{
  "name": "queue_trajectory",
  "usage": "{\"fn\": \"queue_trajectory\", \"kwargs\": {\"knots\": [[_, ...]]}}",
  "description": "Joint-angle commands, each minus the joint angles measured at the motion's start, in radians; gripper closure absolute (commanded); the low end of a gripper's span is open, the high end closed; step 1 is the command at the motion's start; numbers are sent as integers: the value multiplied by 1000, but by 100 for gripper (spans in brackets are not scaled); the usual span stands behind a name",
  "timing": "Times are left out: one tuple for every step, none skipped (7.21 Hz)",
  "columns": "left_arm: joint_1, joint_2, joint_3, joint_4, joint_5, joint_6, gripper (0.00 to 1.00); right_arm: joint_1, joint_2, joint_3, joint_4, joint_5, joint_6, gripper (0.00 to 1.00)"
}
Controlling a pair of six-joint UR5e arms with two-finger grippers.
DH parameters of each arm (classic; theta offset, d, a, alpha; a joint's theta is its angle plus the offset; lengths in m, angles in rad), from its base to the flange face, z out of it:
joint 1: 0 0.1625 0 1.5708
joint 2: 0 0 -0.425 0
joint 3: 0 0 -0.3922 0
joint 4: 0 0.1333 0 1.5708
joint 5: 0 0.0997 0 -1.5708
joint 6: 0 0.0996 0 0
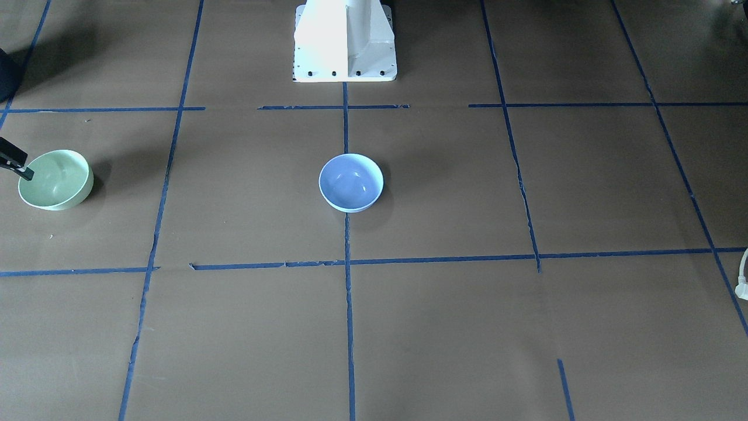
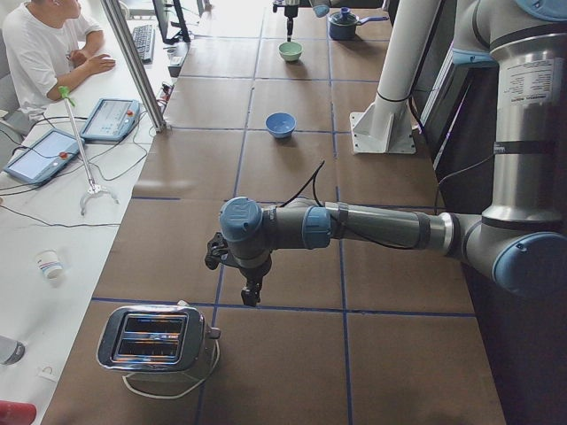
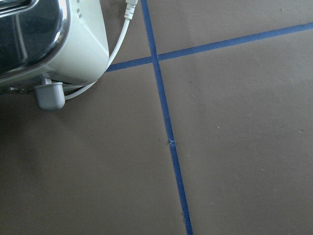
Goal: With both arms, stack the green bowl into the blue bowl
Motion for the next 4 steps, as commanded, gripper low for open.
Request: {"fn": "queue_trajectory", "kwargs": {"knots": [[0,0,0,0,-6,0,0,-50,2,-34,37,-21,38,51],[1,0,1,0,-6,0,0,-50,0,-25,38,-14,38,92],[0,0,1,0,-6,0,0,-50,2,-7,37,1,38,99],[0,0,0,0,-6,0,0,-49,3,24,25,32,40,100]]}}
